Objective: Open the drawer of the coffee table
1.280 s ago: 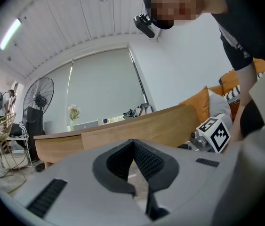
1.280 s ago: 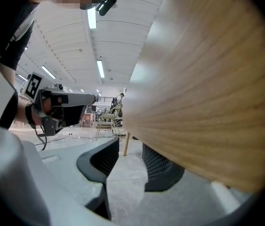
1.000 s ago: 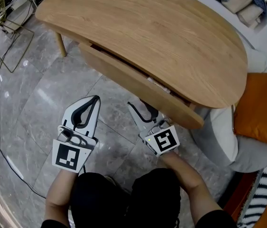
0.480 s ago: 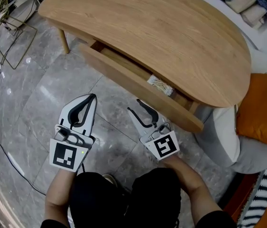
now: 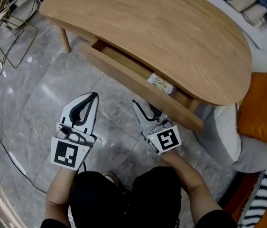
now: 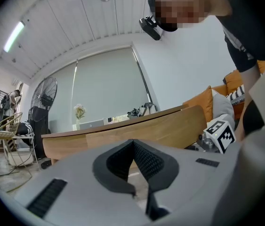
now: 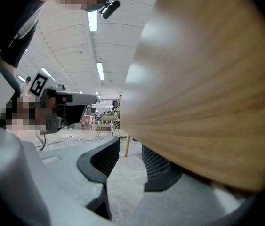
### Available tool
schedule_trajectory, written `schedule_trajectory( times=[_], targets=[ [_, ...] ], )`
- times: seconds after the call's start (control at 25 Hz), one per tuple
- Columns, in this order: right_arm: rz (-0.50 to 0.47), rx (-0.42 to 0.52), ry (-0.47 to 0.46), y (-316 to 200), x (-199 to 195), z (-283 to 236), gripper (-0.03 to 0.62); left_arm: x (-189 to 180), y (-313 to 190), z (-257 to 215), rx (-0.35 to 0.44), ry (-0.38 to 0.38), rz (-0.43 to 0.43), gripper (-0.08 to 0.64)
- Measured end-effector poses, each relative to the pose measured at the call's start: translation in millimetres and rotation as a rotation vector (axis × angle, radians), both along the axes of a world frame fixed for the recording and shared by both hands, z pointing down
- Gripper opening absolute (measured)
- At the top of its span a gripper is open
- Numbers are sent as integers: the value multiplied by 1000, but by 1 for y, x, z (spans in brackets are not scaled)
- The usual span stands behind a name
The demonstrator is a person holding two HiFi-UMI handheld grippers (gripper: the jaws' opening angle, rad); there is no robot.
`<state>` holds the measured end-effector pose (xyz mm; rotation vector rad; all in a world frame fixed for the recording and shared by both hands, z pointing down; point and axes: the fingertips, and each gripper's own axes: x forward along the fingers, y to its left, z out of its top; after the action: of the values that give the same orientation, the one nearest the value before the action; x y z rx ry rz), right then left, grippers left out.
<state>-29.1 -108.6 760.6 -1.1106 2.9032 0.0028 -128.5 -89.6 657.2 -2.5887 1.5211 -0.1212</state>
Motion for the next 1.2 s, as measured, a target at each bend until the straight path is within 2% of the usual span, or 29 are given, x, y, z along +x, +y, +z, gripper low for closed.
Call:
schedule_trajectory(
  times=[0.2, 0.36, 0.4, 0.56, 0.84, 1.2],
  targets=[
    [12, -10, -13, -3, 2, -2, 144, -3, 2, 2, -5, -11, -4, 6],
    [24, 142, -53, 2, -7, -33, 144, -4, 0, 4, -6, -19, -7, 6],
    [26, 156, -58, 4, -8, -36, 144, -4, 0, 4, -5, -20, -8, 7],
    [4, 118, -61, 9, -7, -27, 144, -4, 0, 4, -5, -23, -4, 6],
    [-43, 128, -62, 29, -18, -25, 144, -3, 1, 7, -10, -20, -1, 6],
    [-26, 118, -53, 26, -11, -21, 143, 0, 2, 6, -14, -15, 7, 6]
  ],
)
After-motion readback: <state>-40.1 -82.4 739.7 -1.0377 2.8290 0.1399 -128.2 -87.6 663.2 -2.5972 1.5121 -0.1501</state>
